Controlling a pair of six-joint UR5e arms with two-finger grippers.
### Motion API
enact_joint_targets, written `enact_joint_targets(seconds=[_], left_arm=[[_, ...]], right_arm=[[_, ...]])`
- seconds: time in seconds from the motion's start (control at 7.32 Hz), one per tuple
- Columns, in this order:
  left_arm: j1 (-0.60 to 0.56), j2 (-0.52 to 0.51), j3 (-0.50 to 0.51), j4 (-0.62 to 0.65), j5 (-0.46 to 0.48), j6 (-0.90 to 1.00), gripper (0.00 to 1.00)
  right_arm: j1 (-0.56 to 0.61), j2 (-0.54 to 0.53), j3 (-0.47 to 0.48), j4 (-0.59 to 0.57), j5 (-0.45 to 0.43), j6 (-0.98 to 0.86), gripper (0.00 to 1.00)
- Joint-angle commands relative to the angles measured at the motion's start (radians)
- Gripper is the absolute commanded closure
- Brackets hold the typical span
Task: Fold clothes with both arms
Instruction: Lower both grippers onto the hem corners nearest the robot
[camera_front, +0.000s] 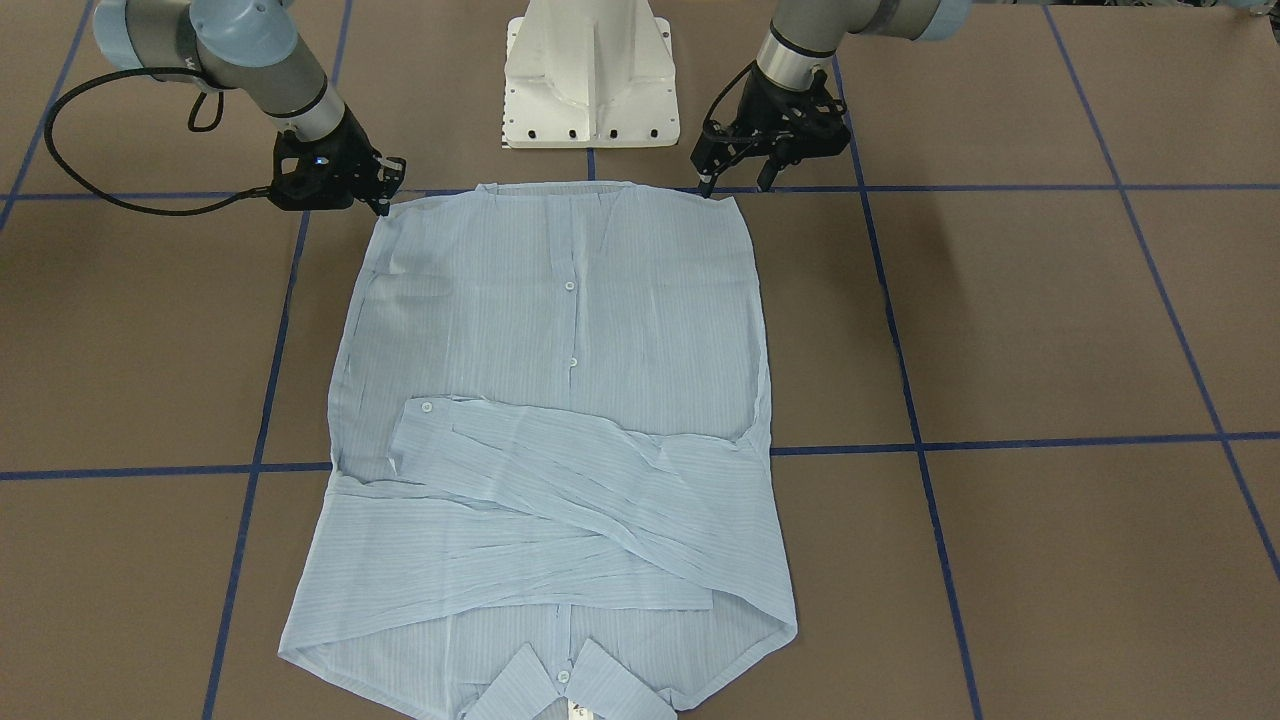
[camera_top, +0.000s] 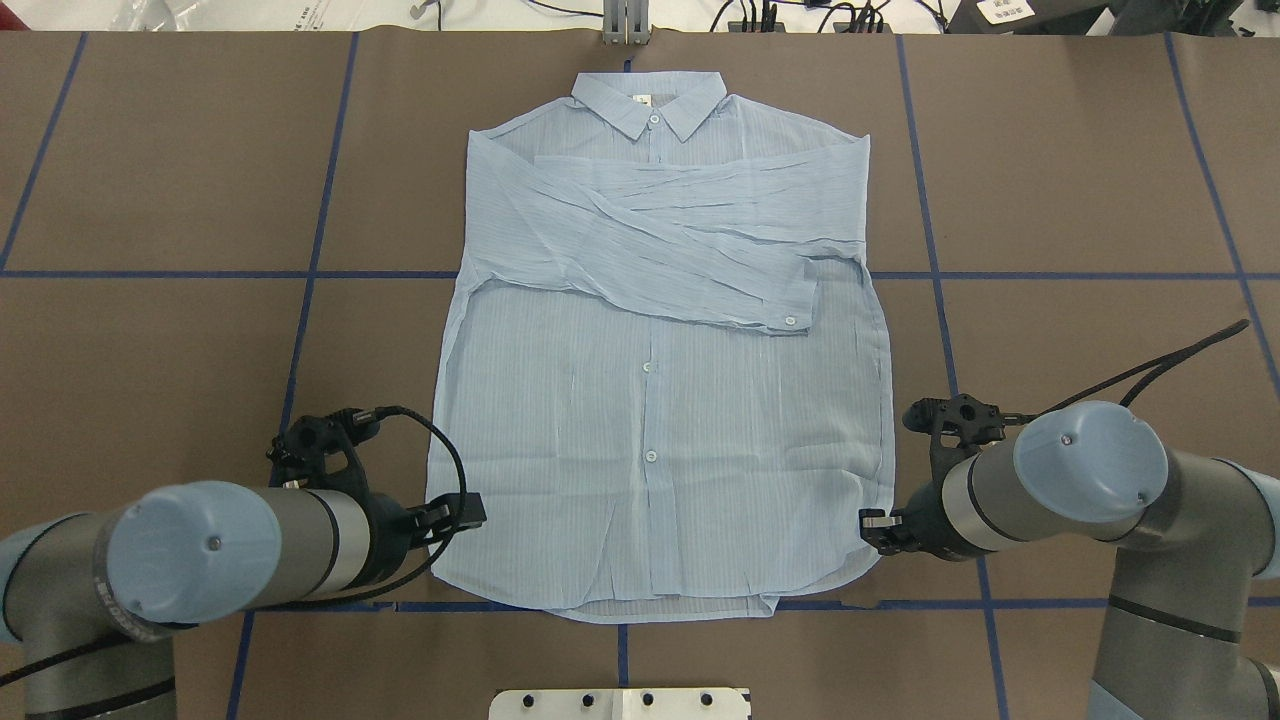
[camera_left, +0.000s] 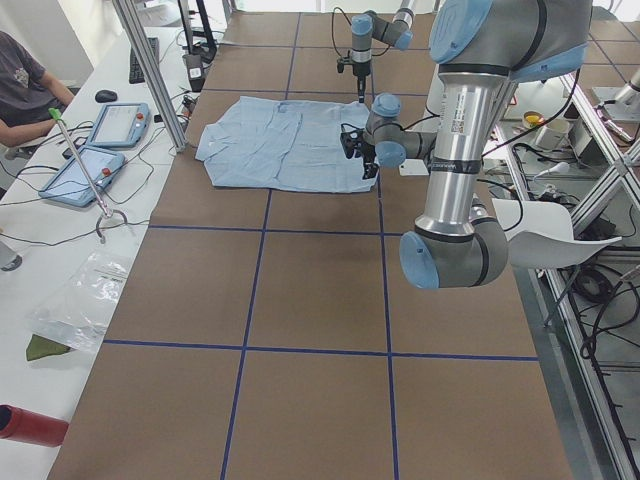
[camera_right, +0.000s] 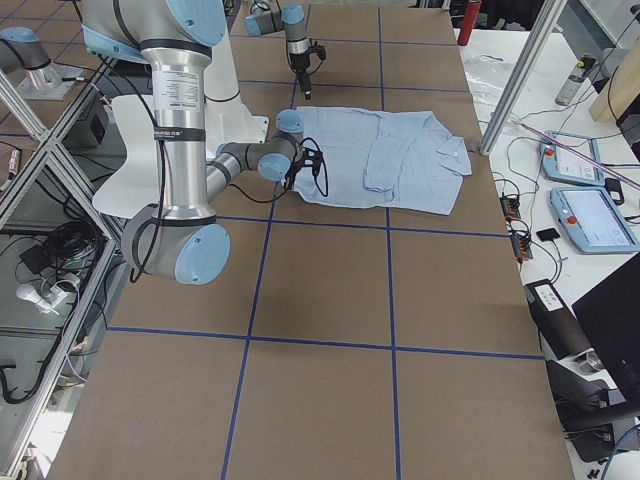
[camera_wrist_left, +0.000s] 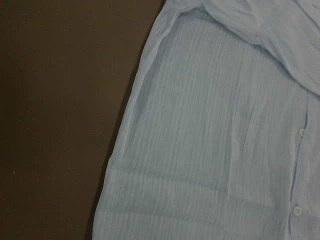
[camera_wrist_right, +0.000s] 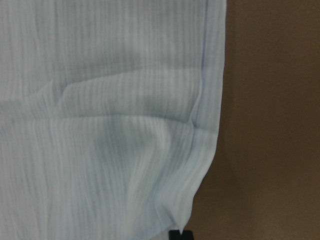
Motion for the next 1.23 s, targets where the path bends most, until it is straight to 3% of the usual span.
enact_joint_targets(seconds=[0.0,0.41,1.09], left_arm=[[0.052,-0.016,0.003,0.131,0.015,-0.036,0.11],[0.056,-0.064,0.078,0.131,0.015,-0.030,0.30],[0.047,-0.089,0.122,0.137,0.021,-0.022,0.45]], right_arm=[[0.010,-0.004,0.025,-0.001,0.005,0.000,1.00],[0.013,-0.004,0.023,-0.001,0.005,0.000,1.00],[0.019,-0.005,0.022,-0.001,0.006,0.000,1.00]])
